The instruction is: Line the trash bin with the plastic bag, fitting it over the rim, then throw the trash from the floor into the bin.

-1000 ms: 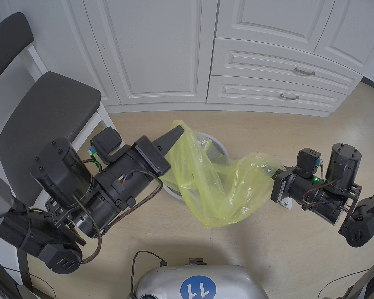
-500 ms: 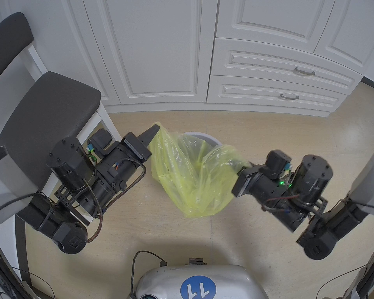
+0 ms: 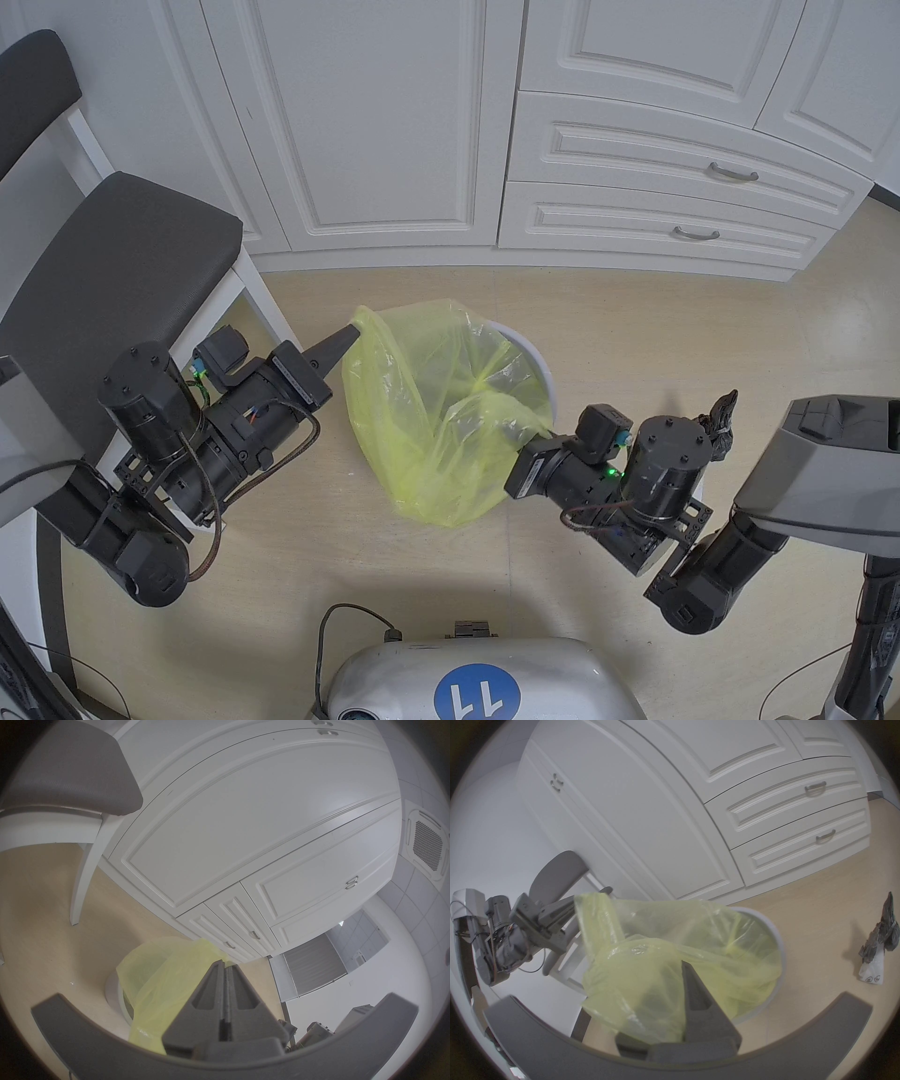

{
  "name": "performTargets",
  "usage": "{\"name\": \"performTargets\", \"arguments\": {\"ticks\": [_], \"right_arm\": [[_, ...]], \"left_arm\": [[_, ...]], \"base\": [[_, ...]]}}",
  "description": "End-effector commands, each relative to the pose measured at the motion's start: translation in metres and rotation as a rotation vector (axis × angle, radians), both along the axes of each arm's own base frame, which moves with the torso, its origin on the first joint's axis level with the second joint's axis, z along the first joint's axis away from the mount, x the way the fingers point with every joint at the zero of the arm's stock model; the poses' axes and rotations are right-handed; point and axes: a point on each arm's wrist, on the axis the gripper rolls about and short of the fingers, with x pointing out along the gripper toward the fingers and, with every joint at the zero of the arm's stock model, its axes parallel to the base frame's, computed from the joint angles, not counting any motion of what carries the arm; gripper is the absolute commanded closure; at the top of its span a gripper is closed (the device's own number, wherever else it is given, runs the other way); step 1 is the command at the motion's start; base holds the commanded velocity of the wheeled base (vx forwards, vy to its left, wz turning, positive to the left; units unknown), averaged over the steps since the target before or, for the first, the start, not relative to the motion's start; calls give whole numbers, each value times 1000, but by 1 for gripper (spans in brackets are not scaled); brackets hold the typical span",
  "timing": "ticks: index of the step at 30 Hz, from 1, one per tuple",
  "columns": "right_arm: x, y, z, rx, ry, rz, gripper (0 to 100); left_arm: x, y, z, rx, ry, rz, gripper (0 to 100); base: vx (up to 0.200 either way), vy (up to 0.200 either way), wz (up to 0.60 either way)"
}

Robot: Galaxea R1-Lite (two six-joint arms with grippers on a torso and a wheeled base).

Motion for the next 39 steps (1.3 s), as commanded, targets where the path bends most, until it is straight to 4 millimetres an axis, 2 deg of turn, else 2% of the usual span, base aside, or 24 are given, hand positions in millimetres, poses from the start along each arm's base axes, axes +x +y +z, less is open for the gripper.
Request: {"name": "performTargets", "arguments": {"ticks": [1,3,5,9,15,18,21,24,29,33,39], "right_arm": [[23,-14,1,37,-25,-57,100],[27,-15,-1,49,-18,-64,100],[44,-16,-6,88,-11,-85,100],[61,-22,-17,116,3,-120,100],[77,-44,1,151,-52,-182,100],[84,-60,15,173,-90,-220,100],[90,-70,19,180,-107,-248,100],[93,-74,20,178,-114,-262,100],[87,-78,32,100,-61,-291,100],[84,-80,40,68,-21,-313,100],[86,-74,30,28,42,-341,100]], "left_arm": [[15,-6,-8,-11,17,32,100],[16,-7,-7,-18,16,48,100],[21,-10,-4,-37,1,83,100],[26,-19,-4,-74,9,109,100],[38,-36,-8,-128,20,158,100],[38,-39,-9,-134,25,169,100],[36,-42,-12,-118,30,156,100],[34,-47,-20,-93,44,151,100],[33,-58,-46,122,-3,172,100],[34,-65,-57,182,-8,169,100],[43,-66,-75,196,30,185,100]], "base": [[0,0,0],[0,0,0],[0,0,0],[0,0,0],[0,0,0],[0,0,0],[0,0,0],[0,0,0],[0,0,0],[0,0,0],[0,0,0]]}}
